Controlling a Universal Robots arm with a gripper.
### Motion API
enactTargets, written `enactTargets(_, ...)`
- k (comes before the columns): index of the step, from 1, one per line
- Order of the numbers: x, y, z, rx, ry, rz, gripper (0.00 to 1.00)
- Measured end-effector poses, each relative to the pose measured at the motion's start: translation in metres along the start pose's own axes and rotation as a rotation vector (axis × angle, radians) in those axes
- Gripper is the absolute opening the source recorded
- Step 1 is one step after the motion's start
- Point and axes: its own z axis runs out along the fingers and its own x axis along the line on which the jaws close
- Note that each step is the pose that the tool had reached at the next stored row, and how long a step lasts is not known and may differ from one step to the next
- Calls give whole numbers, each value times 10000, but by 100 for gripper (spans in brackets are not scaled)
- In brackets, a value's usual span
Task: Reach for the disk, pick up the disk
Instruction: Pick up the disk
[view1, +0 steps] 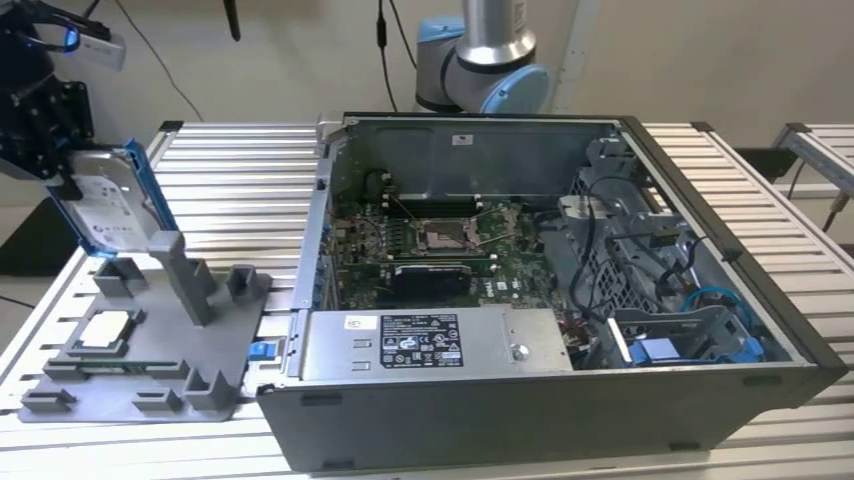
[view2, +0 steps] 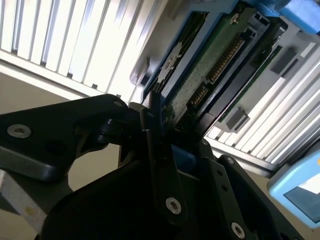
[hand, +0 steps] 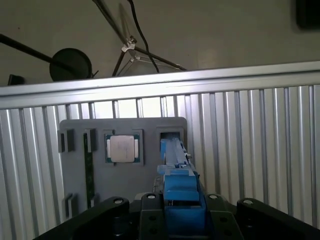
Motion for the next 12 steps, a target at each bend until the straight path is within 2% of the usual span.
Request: enactTargets(12, 2, 0, -292, -1, 1, 0, 0)
